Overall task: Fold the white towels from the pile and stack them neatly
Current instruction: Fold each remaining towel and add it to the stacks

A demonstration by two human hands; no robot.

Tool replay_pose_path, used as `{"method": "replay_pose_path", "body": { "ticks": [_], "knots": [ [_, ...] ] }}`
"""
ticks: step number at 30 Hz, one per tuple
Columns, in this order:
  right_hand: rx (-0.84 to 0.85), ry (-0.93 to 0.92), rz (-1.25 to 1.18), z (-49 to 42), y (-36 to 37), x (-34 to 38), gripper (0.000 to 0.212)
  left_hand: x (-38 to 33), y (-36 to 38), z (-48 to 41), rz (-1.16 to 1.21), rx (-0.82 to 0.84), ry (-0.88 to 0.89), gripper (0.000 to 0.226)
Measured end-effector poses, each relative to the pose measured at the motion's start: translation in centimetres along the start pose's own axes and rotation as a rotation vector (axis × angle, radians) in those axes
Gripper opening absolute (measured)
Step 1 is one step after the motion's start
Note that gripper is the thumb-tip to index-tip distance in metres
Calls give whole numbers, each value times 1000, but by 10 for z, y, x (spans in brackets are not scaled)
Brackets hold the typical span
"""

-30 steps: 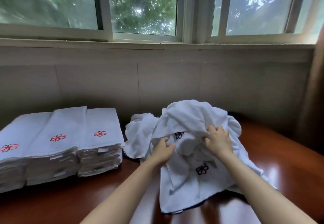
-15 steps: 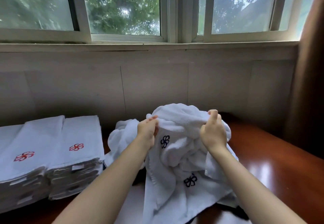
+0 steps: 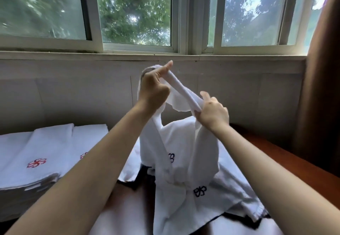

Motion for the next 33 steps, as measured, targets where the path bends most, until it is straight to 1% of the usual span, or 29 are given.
{"method": "replay_pose_path", "body": {
  "ticks": [1, 2, 3, 4, 6, 7, 8, 9, 10, 13, 14, 15, 16, 17, 18, 19, 20, 22, 24, 27, 29, 31, 33],
  "knots": [
    [17, 17, 27, -3, -8, 0, 70, -10, -9, -1, -111, -18, 78, 71],
    [-5, 7, 85, -5, -19, 4, 80, -20, -16, -2, -197, -28, 141, 69],
    [-64, -39, 158, -5, -30, 11, 84, -28, -22, -2, -261, -34, 189, 68],
    [-149, -109, 230, -2, -40, 21, 83, -36, -28, -2, -306, -50, 234, 66],
    [-342, -248, 295, 8, -59, 42, 68, -49, -42, -3, -367, -103, 315, 61],
    [-413, -294, 289, 13, -67, 50, 59, -53, -50, -4, -405, -119, 338, 58],
    [-428, -318, 269, 15, -70, 56, 51, -54, -57, -5, -454, -126, 350, 55],
    [-366, -326, 243, 15, -69, 59, 44, -51, -63, -6, -508, -121, 355, 52],
    [-237, -322, 212, 12, -64, 60, 39, -46, -68, -7, -555, -93, 344, 48],
    [300, -259, 44, 17, -41, 59, 27, -14, -74, -1, -657, 108, 240, 32],
    [372, -287, 5, 24, -37, 64, 26, -3, -77, 5, -701, 162, 202, 28],
    [333, -353, -34, 31, -39, 72, 28, 7, -82, 12, -740, 189, 165, 27],
    [217, -420, -89, 36, -47, 81, 26, 14, -89, 18, -767, 186, 137, 26],
    [66, -464, -132, 41, -57, 90, 21, 18, -98, 23, -787, 157, 123, 27],
    [-65, -468, -151, 46, -67, 98, 17, 19, -108, 27, -803, 108, 121, 27],
    [-140, -437, -151, 49, -74, 106, 17, 18, -120, 30, -815, 46, 120, 27],
    [-158, -392, -128, 51, -77, 113, 17, 15, -134, 32, -826, -21, 116, 27],
    [-50, -286, -33, 56, -66, 125, 17, 8, -162, 36, -840, -129, 124, 26],
    [72, -197, 38, 65, -50, 127, 18, 1, -188, 41, -835, -166, 145, 30],
    [234, -106, -42, 83, -26, 129, 13, -4, -230, 52, -865, -186, 137, 42],
    [349, -97, -117, 94, -15, 139, 5, -5, -259, 60, -907, -197, 113, 40],
    [350, -127, -161, 98, -18, 153, 13, -6, -292, 67, -943, -272, 83, 30],
    [282, -158, -234, 96, -30, 166, 18, -5, -331, 71, -973, -367, 19, 28]
  ]
}}
Point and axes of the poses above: each hand's wrist, its own z-axis away from the middle knuckle, its own y-axis out of the palm, x = y × z, the point moved 7 cm from there along -z, towards the middle knuckle, and after that the axes turned 1 degree about -x, right-handed, at the moved point
